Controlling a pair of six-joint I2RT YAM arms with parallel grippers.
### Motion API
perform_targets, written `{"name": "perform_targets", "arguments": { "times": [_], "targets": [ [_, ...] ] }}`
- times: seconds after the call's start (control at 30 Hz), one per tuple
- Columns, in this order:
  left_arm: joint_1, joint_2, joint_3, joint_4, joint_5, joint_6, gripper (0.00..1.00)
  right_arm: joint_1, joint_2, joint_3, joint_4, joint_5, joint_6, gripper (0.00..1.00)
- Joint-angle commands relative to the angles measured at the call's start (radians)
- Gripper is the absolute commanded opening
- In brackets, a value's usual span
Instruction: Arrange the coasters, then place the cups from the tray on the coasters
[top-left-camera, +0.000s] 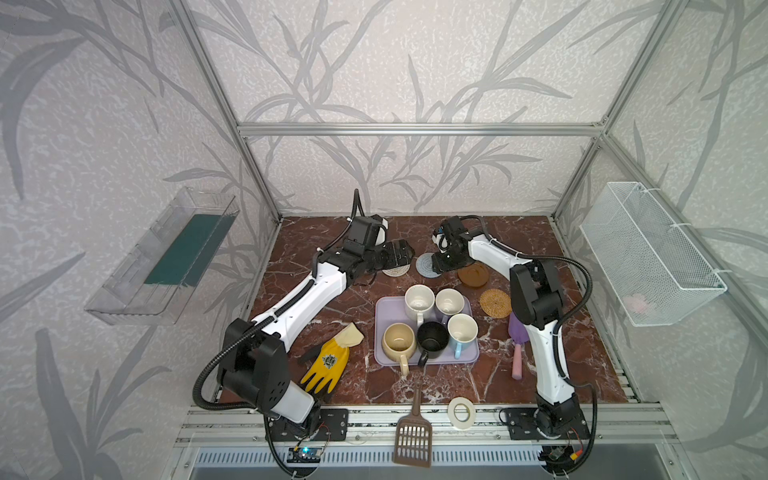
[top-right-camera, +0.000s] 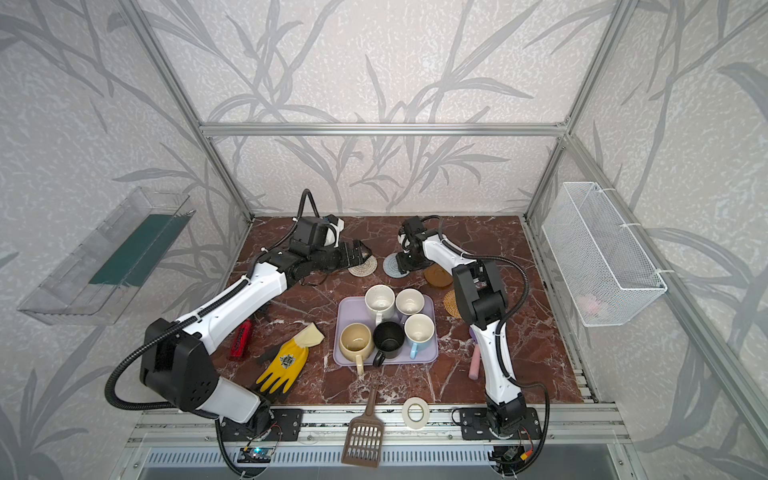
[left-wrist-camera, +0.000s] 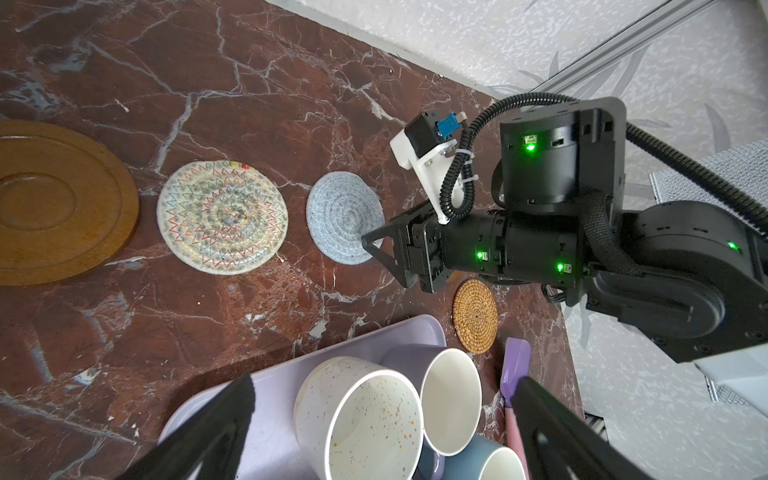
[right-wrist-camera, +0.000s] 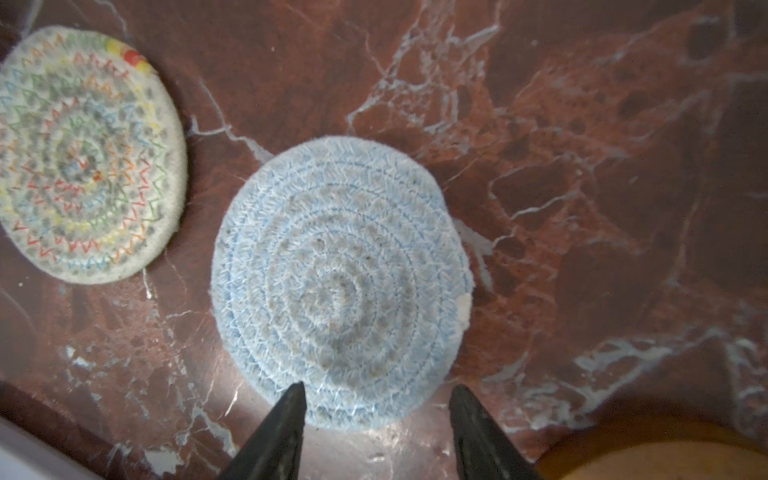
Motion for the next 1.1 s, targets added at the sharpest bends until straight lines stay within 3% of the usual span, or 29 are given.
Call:
{"name": "perform_targets", "arguments": {
  "times": [0.0, 0.17, 0.33, 0.67, 0.83, 0.93, 0.97, 1.07],
  "targets": [
    [-0.007, 0.01, -0.02, 0.018, 0.004, -0.013, 0.99, 0.015, 0.031, 0.039, -0.059, 0.069, -0.018, 0.56],
    [-0.007, 0.005, -0.026, 0.016, 0.001, -0.014, 0.99, 0.014, 0.047, 0.061, -0.085, 0.095, -0.012, 0.55],
    [-0.007, -0.002, -0.027, 0.014, -0.003, -0.011, 0.99, 0.013, 0.054, 0.051, -0.058, 0.005, 0.006, 0.54],
    [-0.007, -0.036, -0.049, -0.001, -0.023, -0.005, 0.99, 0.012, 0.019, 0.045, -0.061, 0.067, 0.009, 0.55],
    [-0.006, -0.069, -0.04, -0.011, -0.036, -0.016, 0.99, 0.013, -0.057, 0.075, -0.087, 0.043, 0.009, 0.72],
    [-0.006, -0.092, -0.039, -0.018, -0.055, -0.049, 0.99, 0.012, -0.126, 0.071, -0.112, 0.059, 0.013, 0.87],
    [-0.007, -0.1, -0.044, -0.011, -0.056, -0.062, 0.99, 0.012, -0.155, 0.058, -0.116, 0.071, 0.02, 1.0],
    [-0.007, -0.12, -0.053, 0.013, -0.05, -0.092, 0.99, 0.013, -0.254, -0.005, -0.105, 0.096, 0.03, 0.99]
  ]
}}
